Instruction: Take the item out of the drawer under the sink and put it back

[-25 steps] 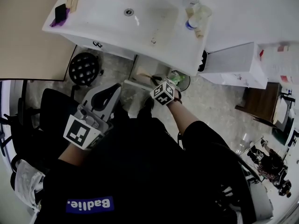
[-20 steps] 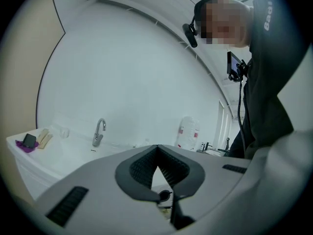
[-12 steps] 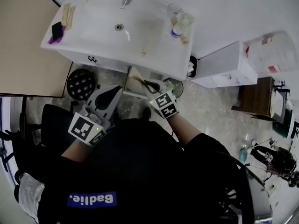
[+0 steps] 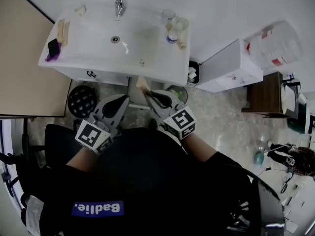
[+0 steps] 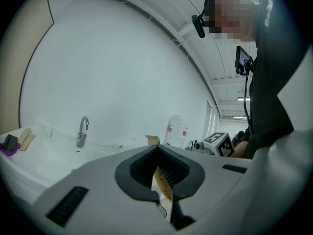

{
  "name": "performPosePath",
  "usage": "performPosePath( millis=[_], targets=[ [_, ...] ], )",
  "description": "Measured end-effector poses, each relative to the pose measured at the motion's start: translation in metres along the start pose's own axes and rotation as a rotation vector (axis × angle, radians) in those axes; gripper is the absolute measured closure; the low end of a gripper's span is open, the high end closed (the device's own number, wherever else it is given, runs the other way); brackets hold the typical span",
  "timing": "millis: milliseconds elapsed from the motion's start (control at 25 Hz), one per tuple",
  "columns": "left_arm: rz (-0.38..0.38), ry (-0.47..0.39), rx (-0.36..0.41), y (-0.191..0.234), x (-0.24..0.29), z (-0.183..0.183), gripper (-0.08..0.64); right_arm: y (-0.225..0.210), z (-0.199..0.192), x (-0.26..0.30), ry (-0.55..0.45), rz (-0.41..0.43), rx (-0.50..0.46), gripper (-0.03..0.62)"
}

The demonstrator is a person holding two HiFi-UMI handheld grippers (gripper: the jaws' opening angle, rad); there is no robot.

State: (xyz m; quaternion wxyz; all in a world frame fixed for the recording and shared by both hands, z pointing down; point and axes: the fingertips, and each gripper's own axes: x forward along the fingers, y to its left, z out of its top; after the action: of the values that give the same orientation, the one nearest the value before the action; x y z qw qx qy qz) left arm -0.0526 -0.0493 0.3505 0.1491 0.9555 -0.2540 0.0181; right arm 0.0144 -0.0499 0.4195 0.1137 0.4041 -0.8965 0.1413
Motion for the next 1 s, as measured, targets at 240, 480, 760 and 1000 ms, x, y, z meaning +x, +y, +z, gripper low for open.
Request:
performPosePath(
  millis=[240, 480, 760, 1000],
  targets=[
    [-0.024, 0.017, -0.006, -0.008, 0.009, -0.005, 0.555, 0.010, 0.025, -0.020, -0.093, 0.012, 0.017, 0.560],
    [-0.040, 0.040, 0.016, -0.013, 0.014, -0.011, 0.557, 0.016, 0.032, -0.027, -0.121, 0.019, 0.030, 0.560],
    [-0.081, 0.042, 0.021, -0.023, 0.018, -0.011, 0.557, 0.015, 0.029, -0.027, -0.117, 0.021, 0.036, 0.559],
    [-0.063, 0.041, 0.028, -0.021, 0.017, -0.012, 0.557, 0.014, 0.025, -0.023, -0.108, 0.037, 0.031, 0.560]
  ],
)
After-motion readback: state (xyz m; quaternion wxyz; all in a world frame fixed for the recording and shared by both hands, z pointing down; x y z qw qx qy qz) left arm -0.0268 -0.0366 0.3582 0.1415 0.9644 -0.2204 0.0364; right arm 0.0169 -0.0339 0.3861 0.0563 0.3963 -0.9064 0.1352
